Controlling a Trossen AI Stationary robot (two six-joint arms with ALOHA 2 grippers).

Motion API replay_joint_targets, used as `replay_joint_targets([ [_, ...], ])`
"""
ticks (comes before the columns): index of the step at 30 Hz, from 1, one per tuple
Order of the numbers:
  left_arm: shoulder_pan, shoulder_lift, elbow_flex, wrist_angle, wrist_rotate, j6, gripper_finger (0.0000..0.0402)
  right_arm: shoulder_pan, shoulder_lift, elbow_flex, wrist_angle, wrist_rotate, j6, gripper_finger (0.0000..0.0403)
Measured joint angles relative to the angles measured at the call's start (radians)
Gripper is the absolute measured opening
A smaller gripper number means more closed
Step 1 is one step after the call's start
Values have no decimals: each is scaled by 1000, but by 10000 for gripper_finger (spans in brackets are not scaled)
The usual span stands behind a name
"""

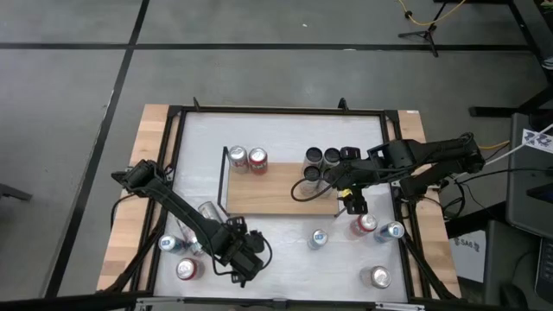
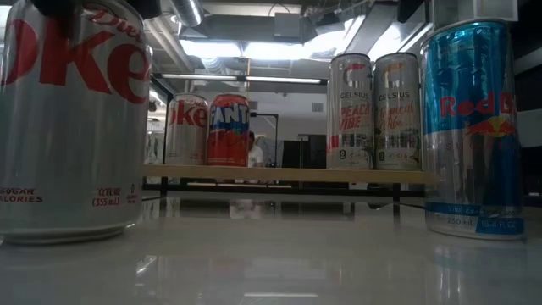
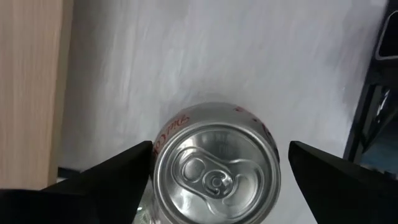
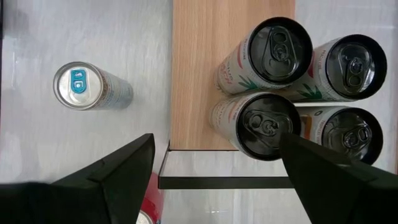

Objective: Place canned beverage on shelf
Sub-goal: Put the left silver-red soda can on the shelf aligned with the other silver-red soda can

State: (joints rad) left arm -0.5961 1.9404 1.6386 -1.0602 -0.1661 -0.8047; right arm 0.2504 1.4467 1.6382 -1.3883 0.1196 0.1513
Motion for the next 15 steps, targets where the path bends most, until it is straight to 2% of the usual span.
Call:
replay_joint_targets([
  [6, 0, 0, 0, 6, 18, 0, 354, 0, 0, 0, 0, 0, 0, 341],
  [15, 0, -1, 0, 7, 31, 2, 306, 0, 0, 0, 0, 0, 0, 341],
])
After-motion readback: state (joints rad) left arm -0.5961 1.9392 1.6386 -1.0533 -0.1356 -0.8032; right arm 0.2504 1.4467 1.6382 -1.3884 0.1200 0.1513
